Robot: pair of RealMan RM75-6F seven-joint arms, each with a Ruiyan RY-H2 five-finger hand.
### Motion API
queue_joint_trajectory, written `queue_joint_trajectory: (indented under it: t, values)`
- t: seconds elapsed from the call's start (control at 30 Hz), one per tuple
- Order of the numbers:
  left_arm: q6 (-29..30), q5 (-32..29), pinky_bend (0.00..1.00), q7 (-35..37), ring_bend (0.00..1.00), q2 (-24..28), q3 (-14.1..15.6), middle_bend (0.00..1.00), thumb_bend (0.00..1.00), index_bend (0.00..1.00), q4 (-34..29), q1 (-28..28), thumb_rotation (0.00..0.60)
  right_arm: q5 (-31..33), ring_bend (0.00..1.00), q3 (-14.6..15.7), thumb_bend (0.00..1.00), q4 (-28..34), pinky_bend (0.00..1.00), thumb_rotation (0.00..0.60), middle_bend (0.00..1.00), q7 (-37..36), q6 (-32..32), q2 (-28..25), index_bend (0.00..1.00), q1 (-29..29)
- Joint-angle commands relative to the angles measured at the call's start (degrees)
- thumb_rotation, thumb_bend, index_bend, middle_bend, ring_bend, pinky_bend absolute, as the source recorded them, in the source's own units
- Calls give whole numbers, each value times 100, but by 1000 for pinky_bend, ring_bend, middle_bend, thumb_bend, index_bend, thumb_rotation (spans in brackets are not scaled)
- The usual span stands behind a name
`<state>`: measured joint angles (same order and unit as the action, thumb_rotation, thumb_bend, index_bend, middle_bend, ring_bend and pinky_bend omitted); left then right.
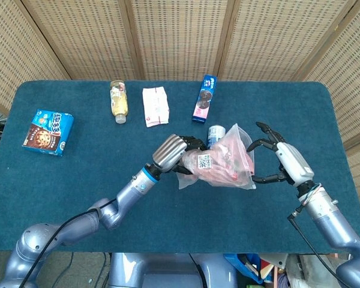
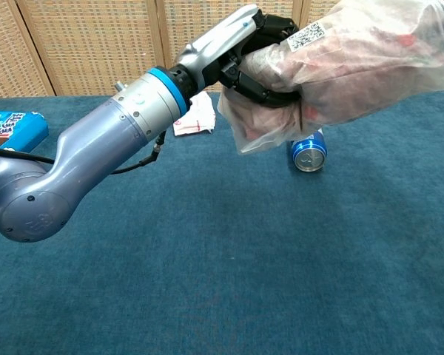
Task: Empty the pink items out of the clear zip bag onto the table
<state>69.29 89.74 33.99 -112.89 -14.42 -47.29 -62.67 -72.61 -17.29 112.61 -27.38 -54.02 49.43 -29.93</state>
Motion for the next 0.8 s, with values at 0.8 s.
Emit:
queue_joint_trajectory:
  t: [0.8]
  values:
    - [-58,-182,632,105,499,-226,-94,534,620,626,175,-166,600,-326,0,78,272,-65,0,600,0,-5,338,105,501,-339]
